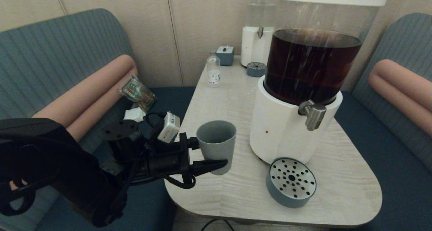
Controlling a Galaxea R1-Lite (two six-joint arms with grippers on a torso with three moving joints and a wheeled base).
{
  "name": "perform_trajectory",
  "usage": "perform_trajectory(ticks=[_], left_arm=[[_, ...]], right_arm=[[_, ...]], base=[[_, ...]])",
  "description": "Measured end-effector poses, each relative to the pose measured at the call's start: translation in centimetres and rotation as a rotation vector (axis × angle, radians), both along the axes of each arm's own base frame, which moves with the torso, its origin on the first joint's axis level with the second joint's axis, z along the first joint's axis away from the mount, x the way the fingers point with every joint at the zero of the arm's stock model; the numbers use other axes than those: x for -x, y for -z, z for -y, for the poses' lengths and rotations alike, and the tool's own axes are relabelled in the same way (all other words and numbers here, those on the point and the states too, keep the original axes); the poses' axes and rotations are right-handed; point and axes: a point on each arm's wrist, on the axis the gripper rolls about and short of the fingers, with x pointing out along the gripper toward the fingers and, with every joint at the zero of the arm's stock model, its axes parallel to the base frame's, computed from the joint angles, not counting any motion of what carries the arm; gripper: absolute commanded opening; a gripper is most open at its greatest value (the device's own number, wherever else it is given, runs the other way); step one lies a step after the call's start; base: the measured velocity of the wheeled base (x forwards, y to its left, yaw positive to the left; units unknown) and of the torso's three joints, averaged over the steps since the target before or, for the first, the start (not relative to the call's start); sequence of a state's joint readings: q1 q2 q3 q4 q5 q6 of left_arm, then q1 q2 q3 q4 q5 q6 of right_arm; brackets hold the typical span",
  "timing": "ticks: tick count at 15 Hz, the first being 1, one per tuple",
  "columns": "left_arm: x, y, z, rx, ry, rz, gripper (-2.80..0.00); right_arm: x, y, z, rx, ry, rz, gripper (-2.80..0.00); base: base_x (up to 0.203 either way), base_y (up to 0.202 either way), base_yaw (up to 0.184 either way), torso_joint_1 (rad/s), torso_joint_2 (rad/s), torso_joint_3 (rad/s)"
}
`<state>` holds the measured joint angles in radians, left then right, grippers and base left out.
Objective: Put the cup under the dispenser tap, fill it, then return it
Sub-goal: Pick up the cup, then place it under the water dispenser
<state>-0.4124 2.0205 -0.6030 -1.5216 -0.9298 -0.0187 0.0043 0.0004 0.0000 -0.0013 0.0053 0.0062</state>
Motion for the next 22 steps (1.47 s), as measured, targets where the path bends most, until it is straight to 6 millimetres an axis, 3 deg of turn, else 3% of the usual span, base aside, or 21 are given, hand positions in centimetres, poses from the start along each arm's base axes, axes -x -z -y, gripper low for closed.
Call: perform_trajectory(ticks=[7, 13, 22], left_arm=[[1.1, -1.3, 5.8, 0.059, 0.057, 0.034, -2.80], [0.0, 0.4, 9.6, 0.075, 0.088, 0.007, -2.80], [-2.3, 2.8, 13.4, 0.102, 0.090, 0.012, -2.80]], right_arm=[[0.0, 0.0, 0.0, 0.000, 0.000, 0.001, -2.80], [0.0, 0.0, 0.0, 0.000, 0.000, 0.000, -2.80], [0.0, 0.0, 0.0, 0.000, 0.000, 0.001, -2.80]], base=[[0.000, 0.000, 0.000, 0.000, 0.00, 0.000], [0.000, 0.000, 0.000, 0.000, 0.00, 0.000], [0.000, 0.000, 0.000, 0.000, 0.00, 0.000]])
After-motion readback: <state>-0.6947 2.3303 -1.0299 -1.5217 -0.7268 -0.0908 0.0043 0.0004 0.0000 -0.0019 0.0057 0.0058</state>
